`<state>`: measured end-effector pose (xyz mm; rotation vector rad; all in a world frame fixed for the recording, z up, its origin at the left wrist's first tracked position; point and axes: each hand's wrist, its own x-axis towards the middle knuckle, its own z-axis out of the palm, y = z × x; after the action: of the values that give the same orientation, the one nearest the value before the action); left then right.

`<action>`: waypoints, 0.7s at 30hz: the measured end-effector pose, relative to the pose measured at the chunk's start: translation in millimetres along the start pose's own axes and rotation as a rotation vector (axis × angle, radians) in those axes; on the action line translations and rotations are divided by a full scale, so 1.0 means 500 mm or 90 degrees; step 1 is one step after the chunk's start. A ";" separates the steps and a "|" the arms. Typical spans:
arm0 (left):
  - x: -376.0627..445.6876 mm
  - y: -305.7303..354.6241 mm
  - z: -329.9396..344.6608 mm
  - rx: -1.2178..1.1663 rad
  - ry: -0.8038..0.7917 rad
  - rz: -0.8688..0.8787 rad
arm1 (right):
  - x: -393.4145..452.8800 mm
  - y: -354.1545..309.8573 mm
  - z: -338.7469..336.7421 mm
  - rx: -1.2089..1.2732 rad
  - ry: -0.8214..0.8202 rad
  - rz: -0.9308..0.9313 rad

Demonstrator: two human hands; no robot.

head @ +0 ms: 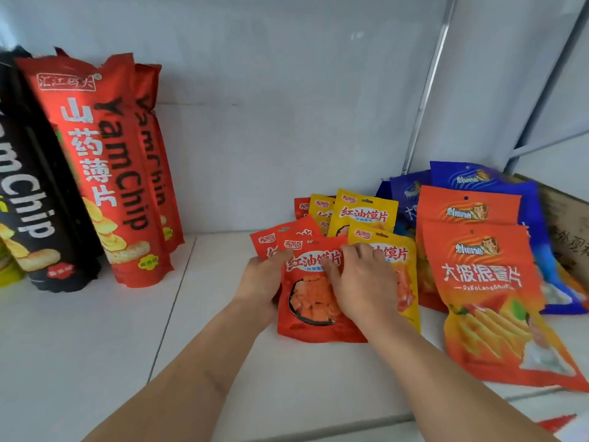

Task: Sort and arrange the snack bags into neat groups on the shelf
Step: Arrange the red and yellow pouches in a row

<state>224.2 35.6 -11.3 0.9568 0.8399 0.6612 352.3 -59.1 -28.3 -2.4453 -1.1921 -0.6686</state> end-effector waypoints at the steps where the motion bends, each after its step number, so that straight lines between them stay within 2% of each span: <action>1: 0.001 -0.003 0.001 -0.009 -0.005 0.005 | 0.005 0.000 0.009 0.007 0.008 -0.007; 8: 0.010 0.013 -0.022 -0.037 0.010 0.052 | 0.042 -0.035 0.032 0.163 0.042 -0.048; 11: 0.019 0.026 -0.035 -0.062 0.017 0.096 | 0.055 -0.054 0.018 0.293 -0.028 -0.049; 16: 0.021 0.032 -0.036 -0.080 0.009 0.168 | 0.058 -0.048 -0.010 0.577 -0.155 0.041; 21: 0.021 0.040 -0.041 -0.060 0.013 0.221 | 0.064 -0.034 -0.005 0.803 -0.260 0.040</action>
<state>210.2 61.3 -3.4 1.0206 0.6593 1.0014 355.3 -30.0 -7.0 -1.4946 -1.1184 0.5365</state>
